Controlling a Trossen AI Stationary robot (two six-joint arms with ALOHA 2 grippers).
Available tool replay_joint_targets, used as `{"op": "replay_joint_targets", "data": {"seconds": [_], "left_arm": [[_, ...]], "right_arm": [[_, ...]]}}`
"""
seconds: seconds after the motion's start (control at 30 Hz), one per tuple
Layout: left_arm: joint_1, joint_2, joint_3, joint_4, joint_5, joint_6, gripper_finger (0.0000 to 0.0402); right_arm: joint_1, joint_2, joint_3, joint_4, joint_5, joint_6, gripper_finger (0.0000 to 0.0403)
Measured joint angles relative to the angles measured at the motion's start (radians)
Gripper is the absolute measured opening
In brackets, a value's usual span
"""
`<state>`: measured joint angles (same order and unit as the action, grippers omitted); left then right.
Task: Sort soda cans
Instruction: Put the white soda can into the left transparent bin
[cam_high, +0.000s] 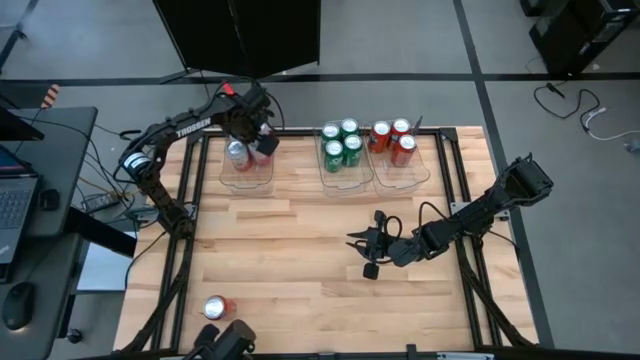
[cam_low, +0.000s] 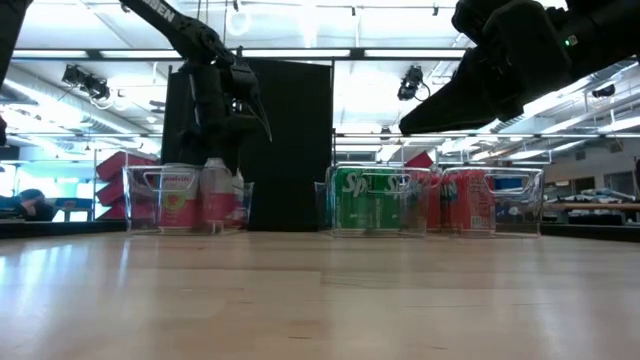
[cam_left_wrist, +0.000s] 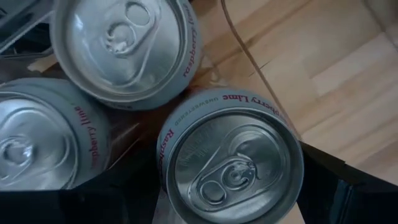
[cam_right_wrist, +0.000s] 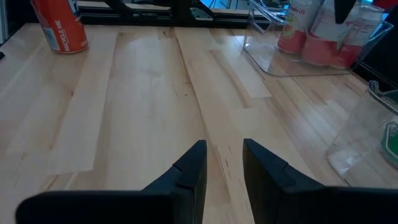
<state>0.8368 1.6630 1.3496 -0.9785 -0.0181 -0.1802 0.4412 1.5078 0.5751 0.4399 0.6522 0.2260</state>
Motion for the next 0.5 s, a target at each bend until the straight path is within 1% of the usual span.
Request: {"op": "replay_joint_targets", "data": {"seconds": [0.17, 0.33, 0.37, 0.47, 0.5], "left_arm": [[0.000, 0.000, -0.055, 0.049, -0.006, 0.015, 0.0286], [0.001, -0.002, -0.058, 0.050, -0.005, 0.042, 0.0287], [0.001, -0.001, -0.054, 0.044, -0.006, 0.045, 0.0297], [0.002, 0.000, -0.037, 0.050, -0.030, 0.050, 0.0363], [0.003, -0.001, -0.030, 0.059, -0.040, 0.051, 0.0377]], "right_arm": [[0.000, 0.000, 0.000, 0.000, 0.000, 0.000, 0.0090], [-0.001, 0.000, 0.000, 0.000, 0.000, 0.000, 0.0090], [-0.002, 0.000, 0.000, 0.000, 0.000, 0.000, 0.0090], [-0.007, 0.000, 0.000, 0.000, 0.000, 0.000, 0.0090], [-0.008, 0.000, 0.000, 0.000, 0.000, 0.000, 0.0090]]}}
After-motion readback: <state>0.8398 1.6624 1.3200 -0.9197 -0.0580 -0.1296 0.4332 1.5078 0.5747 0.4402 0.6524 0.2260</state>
